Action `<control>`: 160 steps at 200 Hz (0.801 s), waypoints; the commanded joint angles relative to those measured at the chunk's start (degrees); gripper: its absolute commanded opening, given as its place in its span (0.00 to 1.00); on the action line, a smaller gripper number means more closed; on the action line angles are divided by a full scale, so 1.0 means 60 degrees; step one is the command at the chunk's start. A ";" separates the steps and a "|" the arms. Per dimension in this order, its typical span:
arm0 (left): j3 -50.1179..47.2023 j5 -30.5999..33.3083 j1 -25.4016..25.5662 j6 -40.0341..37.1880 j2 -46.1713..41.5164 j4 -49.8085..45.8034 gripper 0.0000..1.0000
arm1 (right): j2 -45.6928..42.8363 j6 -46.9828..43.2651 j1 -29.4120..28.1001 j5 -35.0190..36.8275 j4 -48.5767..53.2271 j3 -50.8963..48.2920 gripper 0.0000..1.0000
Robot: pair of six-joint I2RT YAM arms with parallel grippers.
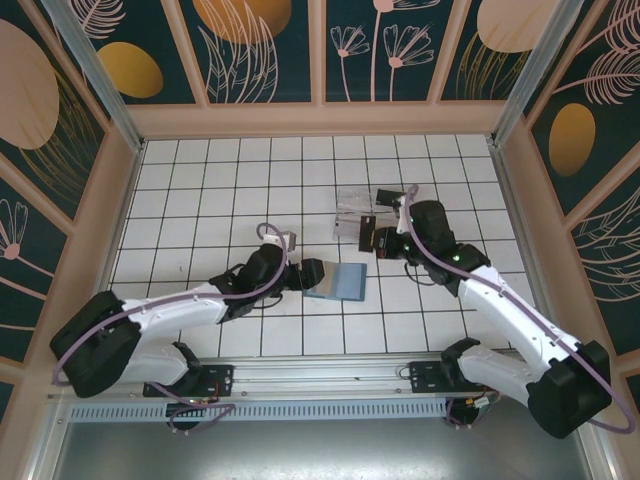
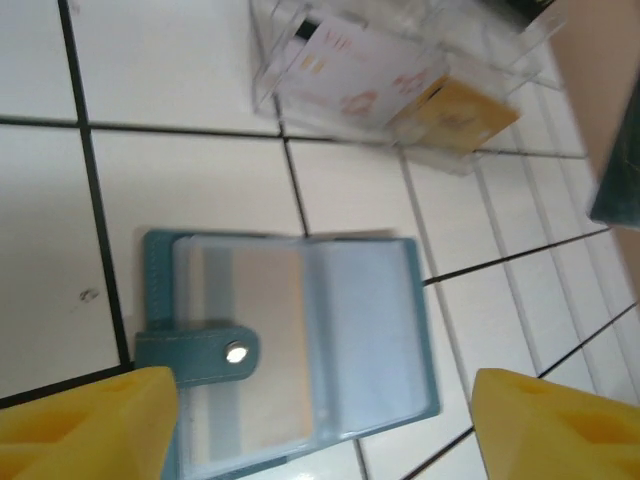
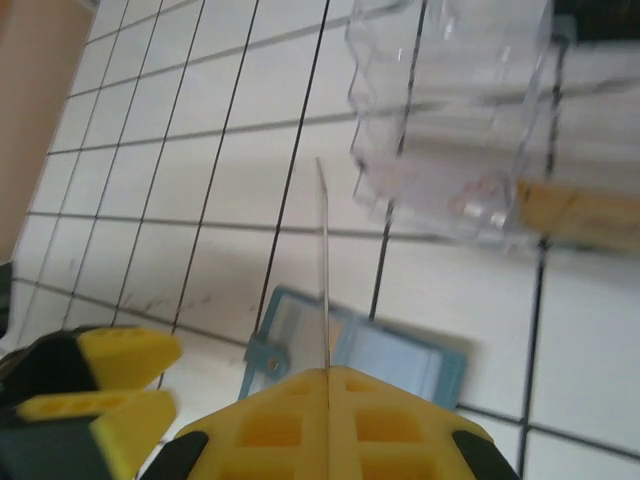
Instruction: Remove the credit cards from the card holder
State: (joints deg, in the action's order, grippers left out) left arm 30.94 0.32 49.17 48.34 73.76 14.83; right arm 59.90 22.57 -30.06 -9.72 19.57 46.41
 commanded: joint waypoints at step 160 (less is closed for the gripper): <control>-0.2666 0.1778 -0.0046 -0.1190 -0.5247 -0.0141 0.98 | 0.4368 -1.3555 -0.1558 0.7971 0.1116 0.3271 0.00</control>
State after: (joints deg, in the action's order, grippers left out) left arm 15.77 9.56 49.17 41.98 43.46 14.24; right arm 84.75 -47.37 -40.80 35.75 29.15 65.34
